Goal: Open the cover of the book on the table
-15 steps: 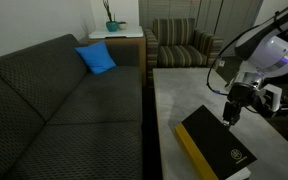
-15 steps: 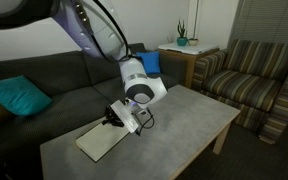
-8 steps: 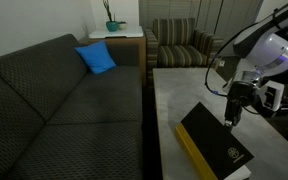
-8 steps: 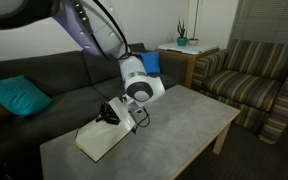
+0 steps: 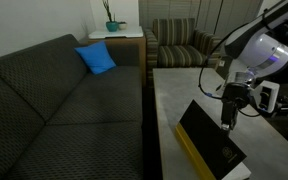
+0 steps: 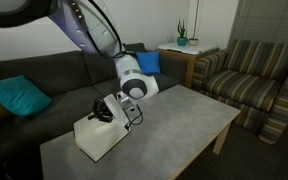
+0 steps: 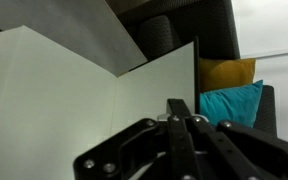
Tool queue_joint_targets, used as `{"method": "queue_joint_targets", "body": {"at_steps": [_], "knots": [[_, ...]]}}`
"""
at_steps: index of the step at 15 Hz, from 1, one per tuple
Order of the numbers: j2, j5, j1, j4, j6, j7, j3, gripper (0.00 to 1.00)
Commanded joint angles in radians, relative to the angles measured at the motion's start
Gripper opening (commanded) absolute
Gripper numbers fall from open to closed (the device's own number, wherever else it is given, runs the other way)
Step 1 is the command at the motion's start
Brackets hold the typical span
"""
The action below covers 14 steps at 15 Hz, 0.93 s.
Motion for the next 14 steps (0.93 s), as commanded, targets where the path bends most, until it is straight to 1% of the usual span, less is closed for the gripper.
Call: {"method": "queue_joint_targets", "body": {"at_steps": [1,2,3,4,6,7,8,9,10,11,13,14], "knots": [[0.0,0.048,0.054,0.004,-0.033,-0.023,-0.038,0.0],[0.0,0.054,0.068,0.005,-0.037,-0.026,-0.044,0.0],[0.0,-0.023,0.029,-0.01,-0.009,0.003,0.028,0.0],[0.001,0.053,0.089,0.005,-0.036,-0.028,-0.045,0.0],[0.001,0.069,0.108,0.003,-0.033,-0.029,-0.048,0.0],[0.001,-0.01,0.063,-0.013,-0.001,-0.003,0.028,0.0],[0.002,0.069,0.124,0.004,-0.027,-0.036,-0.046,0.0],[0.002,0.075,0.132,0.004,-0.018,-0.037,-0.045,0.0],[0.002,-0.004,0.089,-0.013,0.02,-0.015,0.03,0.0],[0.002,0.074,0.147,0.004,-0.011,-0.048,-0.046,0.0],[0.002,0.089,0.163,0.003,-0.004,-0.059,-0.05,0.0],[0.002,0.004,0.12,-0.014,0.035,-0.036,0.026,0.0]]}}
